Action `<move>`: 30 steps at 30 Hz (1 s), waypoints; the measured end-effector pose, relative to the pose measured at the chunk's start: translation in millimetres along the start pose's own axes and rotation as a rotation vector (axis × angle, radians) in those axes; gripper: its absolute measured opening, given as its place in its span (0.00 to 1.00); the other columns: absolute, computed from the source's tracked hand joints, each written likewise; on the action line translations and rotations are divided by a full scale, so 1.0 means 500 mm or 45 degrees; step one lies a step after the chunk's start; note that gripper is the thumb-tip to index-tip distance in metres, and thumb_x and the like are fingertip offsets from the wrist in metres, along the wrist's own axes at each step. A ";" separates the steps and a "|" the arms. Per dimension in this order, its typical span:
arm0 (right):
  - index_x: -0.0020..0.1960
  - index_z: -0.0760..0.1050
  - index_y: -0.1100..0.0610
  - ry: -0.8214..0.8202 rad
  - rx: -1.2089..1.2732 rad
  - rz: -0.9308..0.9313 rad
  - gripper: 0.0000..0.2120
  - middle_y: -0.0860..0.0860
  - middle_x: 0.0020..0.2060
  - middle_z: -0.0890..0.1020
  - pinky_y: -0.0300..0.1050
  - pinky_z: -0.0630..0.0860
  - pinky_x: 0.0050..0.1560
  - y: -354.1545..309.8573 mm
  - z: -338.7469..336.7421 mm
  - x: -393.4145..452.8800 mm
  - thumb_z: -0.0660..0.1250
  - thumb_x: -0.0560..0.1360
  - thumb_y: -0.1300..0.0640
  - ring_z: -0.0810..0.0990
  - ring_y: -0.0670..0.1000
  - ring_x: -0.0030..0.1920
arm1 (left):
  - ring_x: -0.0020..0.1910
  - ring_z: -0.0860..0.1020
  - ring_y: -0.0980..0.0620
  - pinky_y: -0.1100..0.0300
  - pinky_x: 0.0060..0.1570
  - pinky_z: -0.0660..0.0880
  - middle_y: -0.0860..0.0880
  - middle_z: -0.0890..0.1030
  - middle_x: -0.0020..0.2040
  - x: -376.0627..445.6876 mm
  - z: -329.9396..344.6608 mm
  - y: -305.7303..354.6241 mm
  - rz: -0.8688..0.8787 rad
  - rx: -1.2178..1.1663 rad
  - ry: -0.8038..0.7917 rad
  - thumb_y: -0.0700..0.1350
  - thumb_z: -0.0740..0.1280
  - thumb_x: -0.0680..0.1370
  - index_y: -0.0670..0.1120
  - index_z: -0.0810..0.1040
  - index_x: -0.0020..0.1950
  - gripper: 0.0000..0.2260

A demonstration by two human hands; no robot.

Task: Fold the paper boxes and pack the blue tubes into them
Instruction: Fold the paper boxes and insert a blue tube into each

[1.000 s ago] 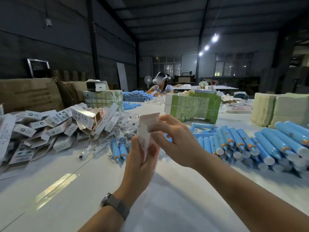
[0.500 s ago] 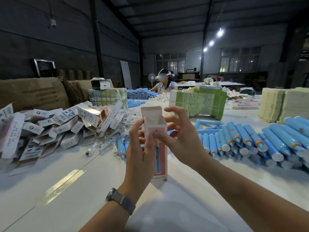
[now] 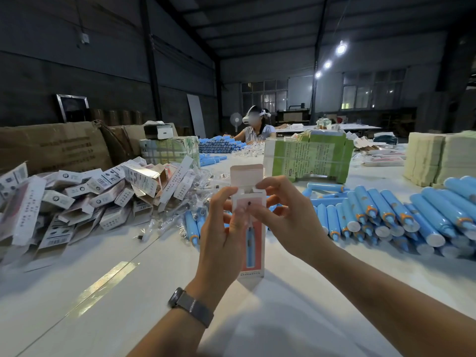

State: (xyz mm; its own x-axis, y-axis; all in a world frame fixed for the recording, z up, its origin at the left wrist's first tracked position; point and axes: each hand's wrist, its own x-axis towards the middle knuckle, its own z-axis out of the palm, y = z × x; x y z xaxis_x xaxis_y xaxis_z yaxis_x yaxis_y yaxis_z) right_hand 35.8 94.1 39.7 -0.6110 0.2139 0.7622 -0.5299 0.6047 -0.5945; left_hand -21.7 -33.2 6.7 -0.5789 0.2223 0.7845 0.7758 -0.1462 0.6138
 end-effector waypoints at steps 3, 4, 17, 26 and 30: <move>0.51 0.70 0.33 -0.023 -0.014 -0.011 0.12 0.36 0.46 0.81 0.33 0.74 0.37 0.005 -0.002 -0.004 0.70 0.72 0.44 0.80 0.45 0.41 | 0.46 0.82 0.51 0.45 0.44 0.82 0.53 0.79 0.53 0.001 0.000 0.004 -0.014 -0.017 -0.019 0.50 0.57 0.81 0.60 0.69 0.60 0.09; 0.51 0.70 0.33 -0.025 -0.020 -0.009 0.13 0.36 0.46 0.81 0.34 0.74 0.37 0.006 -0.002 -0.004 0.70 0.72 0.46 0.80 0.45 0.41 | 0.46 0.82 0.51 0.45 0.44 0.82 0.53 0.79 0.53 0.001 0.000 0.004 -0.013 -0.018 -0.023 0.50 0.57 0.81 0.60 0.69 0.60 0.09; 0.49 0.72 0.45 0.025 -0.187 -0.208 0.11 0.36 0.59 0.77 0.45 0.78 0.41 -0.008 -0.011 0.004 0.73 0.73 0.53 0.79 0.45 0.51 | 0.48 0.82 0.51 0.45 0.47 0.82 0.63 0.79 0.51 0.007 -0.006 0.011 -0.017 -0.047 -0.108 0.52 0.56 0.81 0.77 0.66 0.54 0.15; 0.61 0.71 0.45 0.067 -0.250 -0.365 0.25 0.43 0.50 0.81 0.37 0.71 0.47 -0.020 -0.012 0.012 0.78 0.70 0.58 0.80 0.48 0.53 | 0.49 0.80 0.43 0.36 0.48 0.78 0.50 0.78 0.51 0.006 -0.002 0.009 -0.059 -0.144 -0.077 0.50 0.56 0.82 0.68 0.66 0.58 0.11; 0.51 0.82 0.58 0.059 -0.419 -0.476 0.10 0.48 0.48 0.82 0.39 0.71 0.49 -0.017 -0.016 0.016 0.76 0.71 0.57 0.79 0.53 0.50 | 0.47 0.82 0.45 0.39 0.48 0.80 0.43 0.78 0.51 0.008 -0.005 0.009 -0.085 -0.210 -0.093 0.51 0.57 0.83 0.58 0.60 0.60 0.08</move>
State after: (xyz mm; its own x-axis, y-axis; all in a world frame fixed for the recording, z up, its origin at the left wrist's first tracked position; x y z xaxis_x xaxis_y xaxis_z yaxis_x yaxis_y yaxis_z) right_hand 40.1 96.8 53.0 -0.3838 -0.0347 0.9228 -0.4896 0.8549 -0.1715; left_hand -21.2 -35.5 12.9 -0.6030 0.3051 0.7370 0.6812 -0.2838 0.6748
